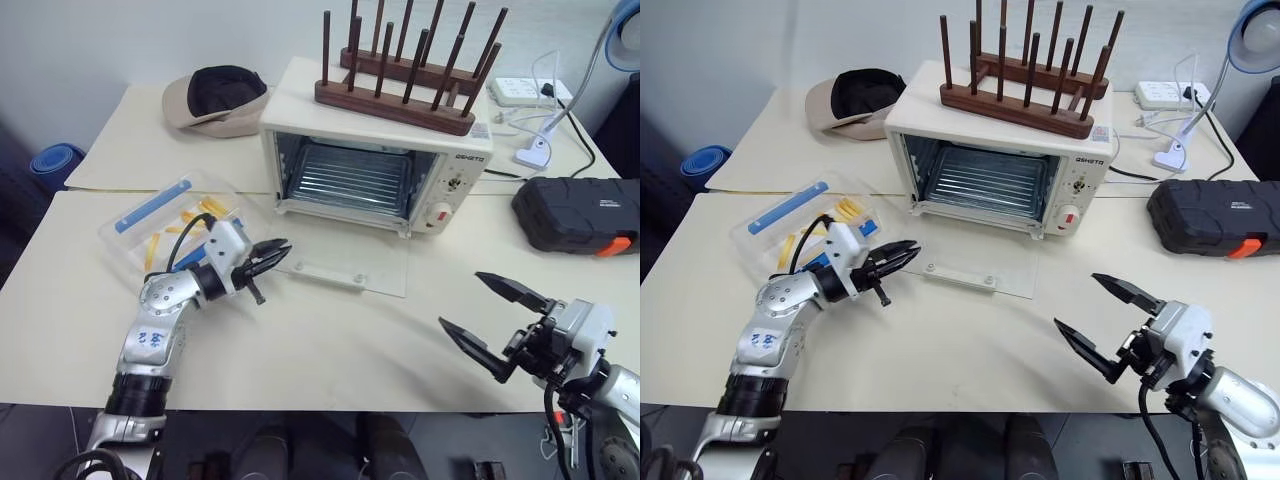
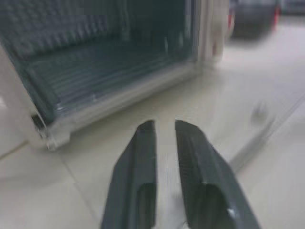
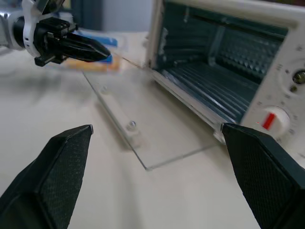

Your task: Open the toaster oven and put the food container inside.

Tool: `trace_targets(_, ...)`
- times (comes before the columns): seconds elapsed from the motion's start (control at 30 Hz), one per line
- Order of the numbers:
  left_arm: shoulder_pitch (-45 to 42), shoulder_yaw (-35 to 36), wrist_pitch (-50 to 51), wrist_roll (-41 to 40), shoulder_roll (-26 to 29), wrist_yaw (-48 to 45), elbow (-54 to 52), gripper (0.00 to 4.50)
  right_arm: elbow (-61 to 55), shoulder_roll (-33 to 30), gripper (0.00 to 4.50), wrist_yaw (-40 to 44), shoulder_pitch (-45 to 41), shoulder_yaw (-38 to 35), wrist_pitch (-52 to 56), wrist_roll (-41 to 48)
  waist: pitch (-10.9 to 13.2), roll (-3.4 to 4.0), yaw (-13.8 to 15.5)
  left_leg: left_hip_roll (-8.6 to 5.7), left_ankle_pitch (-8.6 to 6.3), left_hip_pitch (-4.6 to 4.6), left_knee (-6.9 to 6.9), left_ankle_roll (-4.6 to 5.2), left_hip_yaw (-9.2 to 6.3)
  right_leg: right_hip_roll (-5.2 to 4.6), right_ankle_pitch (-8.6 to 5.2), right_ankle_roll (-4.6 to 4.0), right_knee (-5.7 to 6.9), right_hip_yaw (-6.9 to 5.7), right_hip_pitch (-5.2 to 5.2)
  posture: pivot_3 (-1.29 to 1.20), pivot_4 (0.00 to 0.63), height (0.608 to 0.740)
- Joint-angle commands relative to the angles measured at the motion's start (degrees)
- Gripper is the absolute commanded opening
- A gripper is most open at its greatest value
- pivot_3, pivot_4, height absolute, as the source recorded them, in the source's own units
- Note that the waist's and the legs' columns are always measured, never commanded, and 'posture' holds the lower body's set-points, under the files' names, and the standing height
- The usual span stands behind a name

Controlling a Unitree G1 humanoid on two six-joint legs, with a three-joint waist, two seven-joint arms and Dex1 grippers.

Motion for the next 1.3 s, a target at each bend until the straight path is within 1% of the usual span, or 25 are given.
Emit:
trace_targets(0.03,8.2,18.3,11.0,-13.7,4.2,7.4,-10.6,2.0,1.3,0.2,4.5,3.5,-5.5,5.0,-3.5,-0.5,0.0,0.04,-0.8,0.06,-0.01,0.13,-0.09,-0.02,0.08,0.07,-0.01,-0.02,0.01,0.1,0.0,0.0,0.15,0.74)
trace_targets(0.1,15.1,29.9,16.9,-19.5,7.4,9.8,-12.4,2.6,2.9,1.3,4.5,4.3,-10.5,8.9,-3.8,-0.8,0.0,0.04,-1.0,0.12,-0.06,0.3,-0.22,-0.01,0.14,0.13,-0.05,-0.1,0.02,0.16,0.07,0.0,0.15,0.74)
trace_targets(0.13,18.3,35.4,17.9,-20.4,8.6,10.5,-12.2,2.9,3.7,2.0,4.5,4.5,-12.9,10.7,-3.6,-0.6,0.0,0.0,-1.4,0.14,-0.08,0.31,-0.24,0.02,0.16,0.17,-0.06,-0.12,0.03,0.17,0.07,0.0,0.15,0.74)
trace_targets(0.17,20.5,39.1,18.6,-21.3,9.6,11.2,-12.0,3.19,4.4,2.4,4.5,4.7,-14.5,11.9,-3.5,-0.5,0.0,-0.03,-1.3,0.26,-0.11,0.34,-0.26,-0.01,0.22,0.31,-0.07,-0.13,0.02,0.28,0.06,0.0,0.15,0.74)
trace_targets(0.23,26.4,47.9,19.8,-21.4,11.6,11.0,-7.9,3.68,6.3,3.0,4.5,6.3,-17.5,14.1,-3.6,-0.4,-0.1,-0.11,-0.9,0.36,-0.23,0.35,-0.23,0.05,0.23,0.47,-0.08,-0.17,-0.01,0.36,0.06,0.0,0.15,0.74)
trace_targets(0.3,33.1,52.9,22.1,-20.5,13.0,10.1,-4.4,4.23,7.9,3.1,4.5,7.5,-19.7,15.6,-3.0,0.2,-0.1,-0.15,-0.5,0.43,-0.3,0.34,-0.21,0.04,0.2,0.57,-0.1,-0.22,-0.07,0.34,0.08,0.0,0.15,0.74)
trace_targets(0.33,35.6,54.0,23.3,-20.6,13.5,9.7,-3.4,4.47,8.4,3.0,4.5,8.2,-20.5,16.0,-3.2,0.3,-0.1,-0.15,-0.4,0.42,-0.33,0.34,-0.21,0.09,0.2,0.58,-0.1,-0.23,-0.12,0.35,0.11,0.0,0.15,0.74)
trace_targets(0.4,39.4,54.2,24.1,-18.7,14.3,9.9,-2.4,4.47,9.1,3.2,4.5,8.5,-22.3,16.5,-3.3,0.4,-0.1,-0.15,0.3,0.41,-0.45,0.35,-0.18,0.21,0.23,0.57,-0.11,-0.23,-0.23,0.38,0.17,0.0,0.15,0.74)
trace_targets(0.43,39.9,54.3,25.6,-19.4,14.6,10.7,-2.6,4.47,9.4,3.3,4.5,8.6,-23.1,16.6,-3.6,0.2,-0.1,-0.19,0.5,0.41,-0.48,0.35,-0.15,0.25,0.24,0.57,-0.1,-0.24,-0.28,0.38,0.2,0.0,0.15,0.74)
trace_targets(0.5,39.3,53.2,30.8,-18.9,16.2,15.6,-3.2,4.47,9.9,3.3,4.5,8.3,-24.3,16.7,-3.3,0.2,-0.1,-0.26,0.8,0.43,-0.53,0.35,-0.11,0.19,0.22,0.56,-0.09,-0.26,-0.35,0.27,0.3,0.0,0.15,0.74)
trace_targets(0.53,37.3,52.4,33.2,-19.9,17.1,17.7,-3.8,4.47,10.2,3.3,4.5,8.2,-24.8,16.7,-3.5,-0.1,-0.2,-0.3,0.9,0.46,-0.56,0.36,-0.1,0.16,0.2,0.57,-0.08,-0.28,-0.35,0.19,0.33,0.0,0.15,0.74)
trace_targets(0.57,34.9,51.6,36.4,-22.1,18.3,19.7,-4.3,4.47,10.4,3.2,4.5,8.0,-25.1,16.7,-3.4,-0.3,-0.2,-0.3,0.9,0.5,-0.57,0.36,-0.1,0.13,0.18,0.58,-0.06,-0.32,-0.35,0.09,0.36,0.0,0.15,0.74)
trace_targets(0.63,27.2,49.4,44.4,-29.4,20.8,23.9,-5.1,4.47,10.7,3.0,4.5,7.6,-25.5,16.8,-3.5,-0.8,-0.2,-0.3,1.3,0.55,-0.56,0.4,-0.1,0.06,0.12,0.6,-0.07,-0.4,-0.35,-0.14,0.48,0.0,0.15,0.74)
trace_targets(0.7,21.0,46.5,53.2,-31.3,23.2,29.0,-3.4,4.47,10.8,2.9,4.5,7.2,-25.7,17.0,-3.3,-1.3,-0.2,-0.3,1.3,0.58,-0.51,0.4,-0.09,-0.05,-0.04,0.59,-0.03,-0.49,-0.33,-0.35,0.55,0.0,0.15,0.74)
trace_targets(0.77,14.9,42.6,58.8,-30.6,24.8,33.2,-1.4,4.47,10.5,3.0,4.5,6.4,-25.8,17.1,-3.0,-1.6,-0.2,-0.28,0.6,0.58,-0.52,0.42,-0.09,-0.09,-0.12,0.59,-0.03,-0.49,-0.3,-0.34,0.53,0.0,0.15,0.74)
trace_targets(0.87,4.2,37.8,64.5,-29.1,24.0,38.6,2.2,4.47,9.8,3.1,4.5,5.7,-25.3,17.6,-3.0,-2.2,-0.1,-0.23,-0.1,0.6,-0.49,0.41,-0.11,-0.2,-0.22,0.65,-0.04,-0.49,-0.23,-0.26,0.41,0.0,0.15,0.74)
trace_targets(0.9,1.9,35.7,65.5,-27.5,24.1,39.5,3.5,4.47,9.5,3.2,4.5,5.3,-24.9,17.8,-3.0,-2.5,-0.1,-0.24,-0.3,0.64,-0.37,0.39,-0.11,-0.44,-0.19,0.7,-0.04,-0.49,-0.06,-0.23,0.38,0.0,0.15,0.74)
trace_targets(1.0,-3.3,30.2,66.0,-22.6,23.9,41.4,8.1,4.47,8.1,3.5,4.5,3.9,-23.7,18.2,-2.9,-3.0,-0.2,-0.27,-1.0,0.66,-0.34,0.24,-0.19,-0.49,0.06,0.73,-0.04,-0.49,0.04,-0.08,0.03,0.0,0.15,0.74)
trace_targets(1.1,-10.2,27.1,65.1,-19.2,21.7,42.4,14.8,4.47,7.0,3.8,4.5,2.3,-22.3,18.4,-2.8,-3.5,-0.2,-0.27,-1.1,0.67,-0.32,0.23,-0.27,-0.51,0.21,0.74,-0.03,-0.49,0.02,0.01,-0.09,0.0,0.15,0.74)
trace_targets(1.2,-14.9,26.4,64.5,-15.9,20.8,42.9,20.5,3.89,6.3,4.0,4.5,1.2,-21.4,18.6,-2.9,-4.0,-0.2,-0.31,-1.1,0.67,-0.32,0.21,-0.23,-0.52,0.22,0.77,-0.03,-0.49,0.0,0.03,-0.1,0.0,0.15,0.74)
trace_targets(1.3,-17.6,26.6,63.6,-13.5,20.8,42.5,24.7,2.97,6.0,4.1,4.5,0.1,-20.9,18.4,-3.2,-4.5,-0.2,-0.31,-1.1,0.69,-0.31,0.22,-0.23,-0.53,0.23,0.79,-0.03,-0.49,0.01,0.05,-0.13,0.0,0.15,0.74)
